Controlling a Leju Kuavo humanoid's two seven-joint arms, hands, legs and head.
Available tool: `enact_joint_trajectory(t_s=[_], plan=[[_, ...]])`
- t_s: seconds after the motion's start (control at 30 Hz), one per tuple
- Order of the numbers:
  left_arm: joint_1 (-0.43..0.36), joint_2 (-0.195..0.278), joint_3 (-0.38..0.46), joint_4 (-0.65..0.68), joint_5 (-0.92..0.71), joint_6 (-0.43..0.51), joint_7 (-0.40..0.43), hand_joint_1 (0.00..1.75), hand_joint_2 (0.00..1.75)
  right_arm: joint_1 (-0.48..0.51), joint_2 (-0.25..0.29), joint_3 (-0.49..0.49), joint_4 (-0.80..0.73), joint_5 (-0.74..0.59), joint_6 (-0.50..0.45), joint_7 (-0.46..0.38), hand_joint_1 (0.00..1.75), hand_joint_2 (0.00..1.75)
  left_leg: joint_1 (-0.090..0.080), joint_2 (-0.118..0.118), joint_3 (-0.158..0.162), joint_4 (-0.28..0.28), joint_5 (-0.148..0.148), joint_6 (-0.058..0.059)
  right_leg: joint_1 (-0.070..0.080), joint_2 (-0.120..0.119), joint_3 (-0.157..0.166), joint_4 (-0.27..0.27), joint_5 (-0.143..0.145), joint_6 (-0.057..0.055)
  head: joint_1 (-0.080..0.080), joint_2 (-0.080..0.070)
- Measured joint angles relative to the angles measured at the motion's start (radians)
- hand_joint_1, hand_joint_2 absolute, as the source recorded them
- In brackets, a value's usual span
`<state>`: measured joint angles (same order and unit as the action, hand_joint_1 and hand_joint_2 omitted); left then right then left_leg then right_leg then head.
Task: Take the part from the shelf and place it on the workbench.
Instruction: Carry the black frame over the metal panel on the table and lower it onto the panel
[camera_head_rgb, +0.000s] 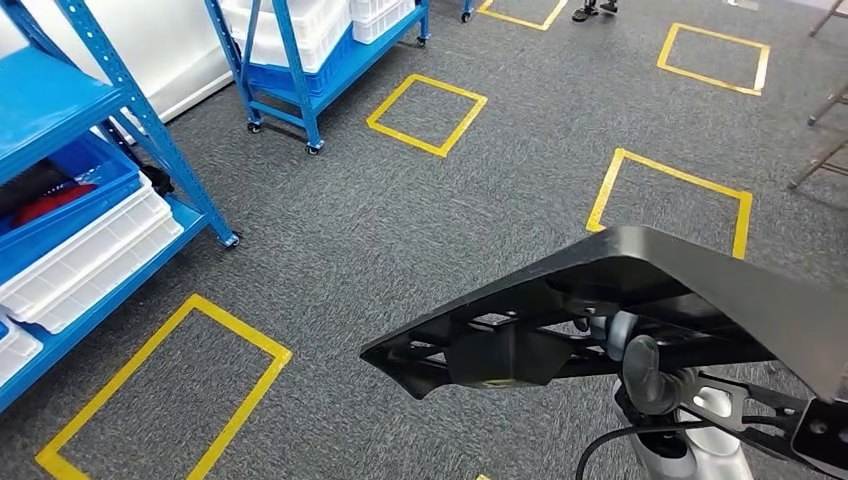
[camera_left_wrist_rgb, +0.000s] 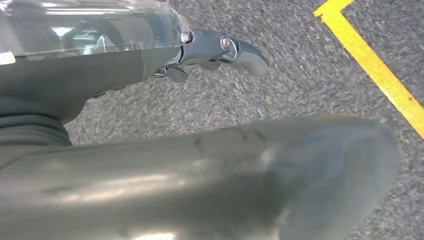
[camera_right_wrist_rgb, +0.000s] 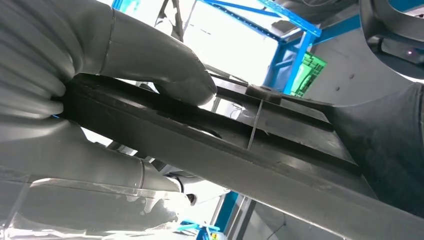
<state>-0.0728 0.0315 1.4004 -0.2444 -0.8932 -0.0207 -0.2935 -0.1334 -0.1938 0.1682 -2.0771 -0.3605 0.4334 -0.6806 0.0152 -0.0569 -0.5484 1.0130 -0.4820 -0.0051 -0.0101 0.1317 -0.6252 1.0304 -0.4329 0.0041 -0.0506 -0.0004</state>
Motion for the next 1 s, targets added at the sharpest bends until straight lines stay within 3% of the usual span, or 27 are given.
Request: enact_joint_trajectory(t_s=[0.07, 0.13, 0.17, 0.2, 0.23, 0.27, 0.3, 0.37, 0.43, 0.5, 0.57, 0.6, 0.67, 0.7, 0.73, 0.77, 0.83, 0.87, 0.93, 1.0], plan=[[-0.003, -0.001, -0.001, 0.0, 0.0, 0.0, 0.0, 0.0, 0.0, 0.003, 0.0, 0.003, -0.005, 0.0, 0.0, 0.0, 1.75, 1.75, 0.002, 0.024, 0.004, -0.01, 0.007, 0.015, 0.003, -0.033, -0.016, 0.032, -0.022, 0.008, 0.0, 0.0], [-0.002, -0.002, -0.001, 0.001, 0.0, -0.001, 0.0, 0.0, 0.0, 0.004, 0.0, 0.006, -0.007, 0.0, 0.0, -0.001, 1.75, 1.75, -0.001, 0.048, 0.005, -0.015, 0.009, 0.023, 0.005, -0.095, -0.067, 0.141, -0.083, 0.013, 0.0, 0.0], [0.0, -0.002, -0.001, 0.001, 0.0, -0.001, 0.0, 0.0, 0.0, 0.006, 0.0, 0.008, -0.008, 0.0, 0.0, -0.001, 1.75, 1.75, -0.003, 0.062, 0.005, -0.014, 0.009, 0.025, 0.003, -0.114, -0.1, 0.211, -0.114, 0.015, 0.0, 0.0], [0.002, -0.002, -0.001, 0.001, -0.001, 0.0, 0.001, 0.0, 0.0, 0.008, 0.0, 0.009, -0.008, 0.0, 0.0, -0.001, 1.75, 1.75, -0.005, 0.076, 0.004, -0.014, 0.008, 0.025, 0.001, -0.123, -0.125, 0.263, -0.132, 0.017, 0.0, 0.0], [0.002, -0.002, -0.001, 0.001, -0.003, 0.0, 0.002, 0.0, 0.0, 0.011, 0.0, 0.009, -0.008, 0.001, 0.0, -0.001, 1.75, 1.75, -0.006, 0.089, 0.004, -0.014, 0.007, 0.025, 0.0, -0.127, -0.132, 0.282, -0.131, 0.018, 0.0, 0.0], [0.002, -0.002, -0.001, 0.001, -0.007, 0.001, 0.005, 0.0, 0.0, 0.015, 0.0, 0.01, -0.008, 0.006, 0.001, -0.003, 1.75, 1.75, -0.007, 0.101, 0.005, -0.014, 0.006, 0.025, -0.001, -0.13, -0.117, 0.259, -0.111, 0.018, 0.0, 0.0], [0.0, -0.003, -0.002, 0.001, -0.013, 0.003, 0.009, 0.0, 0.0, 0.019, 0.0, 0.011, -0.01, 0.016, 0.004, -0.005, 1.75, 1.75, -0.007, 0.112, 0.007, -0.014, 0.004, 0.023, -0.002, -0.137, -0.082, 0.198, -0.08, 0.015, 0.0, 0.0], [-0.002, -0.008, -0.005, 0.001, -0.028, 0.009, 0.015, 0.0, 0.0, 0.031, 0.001, 0.012, -0.019, 0.04, 0.012, -0.011, 1.75, 1.75, -0.01, 0.129, 0.012, -0.013, -0.001, 0.017, 0.006, -0.175, -0.002, 0.055, -0.034, 0.006, 0.0, 0.0], [-0.001, -0.014, -0.012, 0.002, -0.043, 0.014, 0.02, 0.0, 0.0, 0.046, 0.005, 0.013, -0.029, 0.052, 0.023, -0.014, 1.75, 1.75, -0.014, 0.144, 0.017, -0.012, -0.007, 0.008, 0.016, -0.195, 0.031, -0.008, -0.026, -0.004, 0.0, 0.0], [-0.002, -0.018, -0.021, 0.002, -0.05, 0.015, 0.027, 0.0, 0.0, 0.059, 0.012, 0.014, -0.033, 0.052, 0.033, -0.016, 1.75, 1.75, -0.015, 0.162, 0.023, -0.014, -0.01, -0.002, 0.019, -0.174, 0.031, -0.012, -0.024, -0.013, 0.0, 0.0], [-0.004, -0.021, -0.027, 0.003, -0.055, 0.015, 0.031, 0.0, 0.0, 0.067, 0.022, 0.014, -0.034, 0.051, 0.038, -0.016, 1.75, 1.75, -0.012, 0.144, 0.02, 0.008, -0.032, -0.012, 0.014, -0.155, 0.036, -0.021, -0.02, -0.023, 0.0, 0.0], [-0.004, -0.021, -0.028, 0.003, -0.057, 0.016, 0.031, 0.0, 0.0, 0.068, 0.029, 0.014, -0.033, 0.049, 0.04, -0.016, 1.75, 1.75, -0.01, 0.121, 0.004, 0.049, -0.058, -0.016, 0.011, -0.145, 0.039, -0.025, -0.017, -0.029, 0.0, 0.0], [-0.001, -0.023, -0.028, 0.003, -0.06, 0.018, 0.032, 0.0, 0.0, 0.069, 0.043, 0.014, -0.03, 0.041, 0.054, -0.016, 1.75, 1.75, -0.007, 0.076, -0.059, 0.185, -0.123, -0.02, 0.009, -0.124, 0.04, -0.026, -0.016, -0.034, 0.0, 0.0], [0.002, -0.023, -0.028, 0.003, -0.06, 0.02, 0.033, 0.0, 0.0, 0.07, 0.05, 0.014, -0.027, 0.034, 0.065, -0.016, 1.75, 1.75, -0.007, 0.069, -0.091, 0.247, -0.143, -0.021, 0.009, -0.112, 0.039, -0.026, -0.016, -0.035, 0.0, 0.0], [0.003, -0.024, -0.028, 0.003, -0.059, 0.025, 0.033, 0.0, 0.0, 0.069, 0.057, 0.014, -0.022, 0.027, 0.077, -0.016, 1.75, 1.75, -0.007, 0.066, -0.11, 0.278, -0.143, -0.022, 0.01, -0.099, 0.039, -0.025, -0.016, -0.035, 0.0, 0.0], [0.004, -0.025, -0.028, 0.003, -0.058, 0.03, 0.033, 0.0, 0.0, 0.065, 0.062, 0.015, -0.017, 0.018, 0.086, -0.016, 1.75, 1.75, -0.007, 0.065, -0.11, 0.268, -0.122, -0.022, 0.01, -0.086, 0.04, -0.023, -0.016, -0.034, 0.0, 0.0], [0.003, -0.027, -0.028, 0.003, -0.054, 0.039, 0.026, 0.0, 0.0, 0.043, 0.07, 0.017, -0.007, -0.005, 0.093, -0.016, 1.75, 1.75, -0.004, 0.048, -0.062, 0.145, -0.044, -0.019, 0.008, -0.061, 0.04, -0.017, -0.018, -0.031, 0.0, 0.0], [0.001, -0.027, -0.028, 0.003, -0.051, 0.041, 0.019, 0.0, 0.0, 0.027, 0.072, 0.02, -0.004, -0.02, 0.091, -0.015, 1.75, 1.75, -0.002, 0.025, -0.035, 0.078, -0.016, -0.018, 0.008, -0.05, 0.038, -0.012, -0.019, -0.028, 0.0, 0.0], [-0.001, -0.027, -0.028, 0.003, -0.042, 0.041, 0.004, 0.0, 0.0, -0.007, 0.07, 0.027, 0.001, -0.047, 0.082, -0.015, 1.75, 1.75, -0.001, -0.009, -0.006, 0.009, 0.002, -0.012, 0.006, -0.029, 0.03, -0.006, -0.019, -0.016, 0.0, 0.0], [-0.003, -0.027, -0.028, 0.003, -0.034, 0.04, -0.006, 0.0, 0.0, -0.027, 0.066, 0.034, 0.002, -0.064, 0.075, -0.015, 1.75, 1.75, -0.003, -0.005, -0.005, 0.003, 0.003, -0.001, 0.002, -0.011, 0.022, -0.008, -0.013, -0.001, 0.0, 0.0]])
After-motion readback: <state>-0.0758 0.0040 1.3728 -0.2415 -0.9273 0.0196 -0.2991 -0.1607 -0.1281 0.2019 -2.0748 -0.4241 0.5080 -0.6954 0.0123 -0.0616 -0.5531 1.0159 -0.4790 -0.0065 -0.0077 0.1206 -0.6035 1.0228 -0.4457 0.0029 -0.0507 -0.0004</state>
